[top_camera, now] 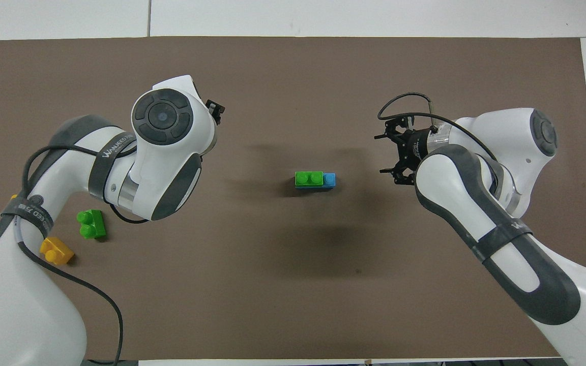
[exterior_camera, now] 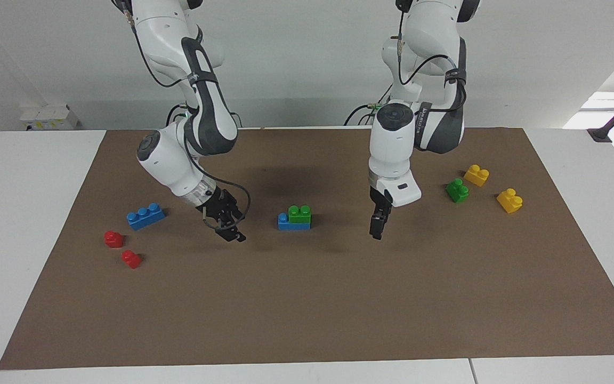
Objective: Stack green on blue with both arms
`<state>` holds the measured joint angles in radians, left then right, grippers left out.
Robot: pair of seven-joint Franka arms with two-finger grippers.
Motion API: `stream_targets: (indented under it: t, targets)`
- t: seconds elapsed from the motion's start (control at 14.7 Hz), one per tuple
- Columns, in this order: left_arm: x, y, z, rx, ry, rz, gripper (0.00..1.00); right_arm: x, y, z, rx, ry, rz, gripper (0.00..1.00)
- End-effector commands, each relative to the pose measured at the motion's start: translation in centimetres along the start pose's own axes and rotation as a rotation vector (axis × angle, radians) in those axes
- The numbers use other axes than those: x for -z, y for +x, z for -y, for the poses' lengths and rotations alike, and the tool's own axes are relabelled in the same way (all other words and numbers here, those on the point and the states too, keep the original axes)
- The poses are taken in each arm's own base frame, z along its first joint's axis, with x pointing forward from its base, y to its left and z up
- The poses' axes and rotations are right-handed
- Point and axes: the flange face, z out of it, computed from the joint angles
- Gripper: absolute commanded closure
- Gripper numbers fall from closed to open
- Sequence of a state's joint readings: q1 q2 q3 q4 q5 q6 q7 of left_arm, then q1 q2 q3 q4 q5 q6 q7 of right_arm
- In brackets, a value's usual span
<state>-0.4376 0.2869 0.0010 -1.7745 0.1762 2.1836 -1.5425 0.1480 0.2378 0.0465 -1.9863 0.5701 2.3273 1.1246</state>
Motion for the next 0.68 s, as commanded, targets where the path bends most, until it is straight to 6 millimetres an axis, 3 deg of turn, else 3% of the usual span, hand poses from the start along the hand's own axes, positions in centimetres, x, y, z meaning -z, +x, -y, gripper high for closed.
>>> stream_targets:
  t: [0.0, 0.2, 0.27, 0.41, 0.61]
  targets:
    - [1.1, 2.5, 1.5, -0.065, 0.008, 0.037, 0.0, 5.0, 0.0, 2.5, 0.184, -0.081, -0.087, 0.19]
    - [1.8, 6.4, 2.8, -0.141, 0.019, 0.078, 0.0, 9.4, -1.8, 4.2, 0.429, -0.156, -0.128, 0.15]
    - [2.5, 7.8, 3.3, -0.16, 0.01, 0.09, 0.0, 10.6, -2.0, 4.5, 0.498, -0.164, -0.123, 0.1]
    - [3.5, 10.8, 4.6, -0.218, 0.014, 0.114, 0.0, 12.7, -1.3, 4.6, 0.659, -0.187, -0.152, 0.1]
    - [4.9, 14.8, 6.8, -0.333, 0.021, 0.144, 0.0, 13.9, -0.8, 4.4, 0.884, -0.257, -0.229, 0.08]
